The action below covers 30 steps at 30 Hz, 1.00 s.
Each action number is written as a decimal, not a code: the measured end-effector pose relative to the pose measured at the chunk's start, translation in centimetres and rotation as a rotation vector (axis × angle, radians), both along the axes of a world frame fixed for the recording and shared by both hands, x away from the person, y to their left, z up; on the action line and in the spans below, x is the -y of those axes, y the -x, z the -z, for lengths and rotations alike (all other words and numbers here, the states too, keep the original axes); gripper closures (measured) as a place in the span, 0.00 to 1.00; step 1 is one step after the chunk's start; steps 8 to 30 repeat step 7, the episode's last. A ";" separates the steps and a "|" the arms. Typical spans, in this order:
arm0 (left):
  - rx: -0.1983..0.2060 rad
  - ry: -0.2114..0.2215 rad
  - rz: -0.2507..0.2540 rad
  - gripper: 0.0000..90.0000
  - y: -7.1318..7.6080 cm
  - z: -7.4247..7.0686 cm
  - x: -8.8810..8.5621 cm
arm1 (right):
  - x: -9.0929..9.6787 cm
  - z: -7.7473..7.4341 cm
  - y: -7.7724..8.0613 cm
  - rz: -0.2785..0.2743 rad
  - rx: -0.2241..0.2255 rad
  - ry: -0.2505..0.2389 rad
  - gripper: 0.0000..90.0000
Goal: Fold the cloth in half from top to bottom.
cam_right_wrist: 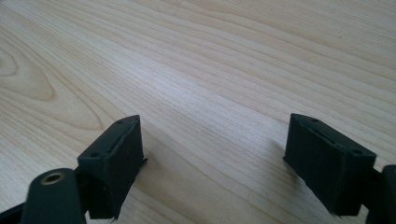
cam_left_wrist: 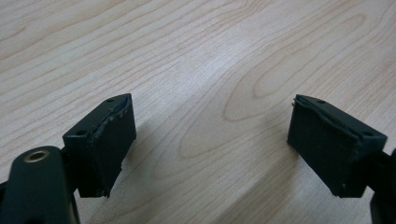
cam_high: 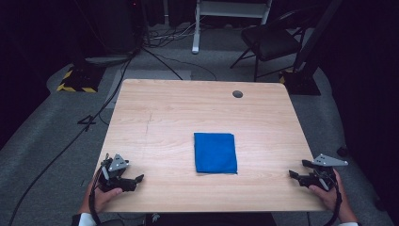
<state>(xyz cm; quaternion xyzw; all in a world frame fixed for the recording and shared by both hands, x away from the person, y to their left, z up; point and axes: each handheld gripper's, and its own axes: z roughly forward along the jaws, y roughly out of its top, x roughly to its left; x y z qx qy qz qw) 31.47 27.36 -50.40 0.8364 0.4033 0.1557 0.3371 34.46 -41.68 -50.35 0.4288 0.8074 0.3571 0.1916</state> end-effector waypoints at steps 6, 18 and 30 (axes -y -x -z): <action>0.002 0.001 -0.002 0.17 0.0 0.0 0.0 | 0.1 0.0 0.0 0.002 0.001 0.001 0.21; 0.002 0.001 -0.002 0.17 0.0 0.0 0.0 | 0.1 0.0 0.0 0.002 0.001 0.001 0.21; 0.002 0.001 -0.002 0.17 0.0 0.0 0.0 | 0.1 0.0 0.0 0.002 0.001 0.001 0.21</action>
